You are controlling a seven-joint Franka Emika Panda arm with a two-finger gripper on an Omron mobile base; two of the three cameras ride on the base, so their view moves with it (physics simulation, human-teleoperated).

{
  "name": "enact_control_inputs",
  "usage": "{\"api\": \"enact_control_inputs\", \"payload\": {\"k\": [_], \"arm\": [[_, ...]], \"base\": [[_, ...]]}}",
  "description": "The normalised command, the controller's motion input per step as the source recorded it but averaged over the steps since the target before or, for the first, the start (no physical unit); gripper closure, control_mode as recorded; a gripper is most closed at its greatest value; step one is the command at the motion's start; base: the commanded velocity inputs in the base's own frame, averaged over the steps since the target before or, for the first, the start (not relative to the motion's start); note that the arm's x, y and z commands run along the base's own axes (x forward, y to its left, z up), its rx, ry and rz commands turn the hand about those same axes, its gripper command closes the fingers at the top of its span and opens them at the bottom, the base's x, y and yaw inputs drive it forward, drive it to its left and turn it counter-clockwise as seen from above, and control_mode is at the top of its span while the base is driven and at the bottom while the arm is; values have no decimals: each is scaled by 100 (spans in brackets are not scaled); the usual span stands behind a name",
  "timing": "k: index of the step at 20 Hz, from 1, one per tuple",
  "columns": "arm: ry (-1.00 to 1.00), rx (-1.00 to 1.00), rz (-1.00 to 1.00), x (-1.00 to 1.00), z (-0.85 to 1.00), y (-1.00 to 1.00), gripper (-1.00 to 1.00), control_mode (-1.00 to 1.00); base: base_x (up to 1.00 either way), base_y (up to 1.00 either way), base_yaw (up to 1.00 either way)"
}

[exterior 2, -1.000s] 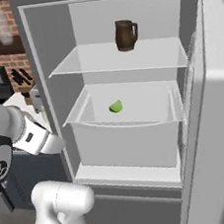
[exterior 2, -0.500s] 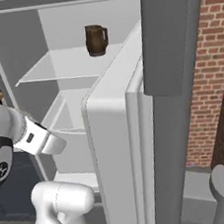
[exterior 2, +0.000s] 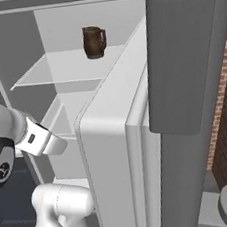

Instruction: Grab a lemon wedge from the fridge and one ice cube from the ice bowl, and put them in the glass of lemonade.

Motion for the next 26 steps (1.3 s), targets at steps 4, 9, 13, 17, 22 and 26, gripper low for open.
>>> {"api": "enact_control_inputs", "payload": {"k": [4,9,13,17,22,26], "arm": [[-3,0,20,13,-6,5,-100,-100],[0,0,16,26,-3,13,-100,-100],[0,-2,4,35,-3,32,-100,-100],[4,-3,0,83,-12,19,-100,-100],[36,-14,0,82,0,0,-100,-100],[22,-10,0,22,-39,0,-100,-100]], "base": [[0,0,0],[0,0,0],[0,0,0],[0,0,0],[0,0,0],[0,0,0]]}}
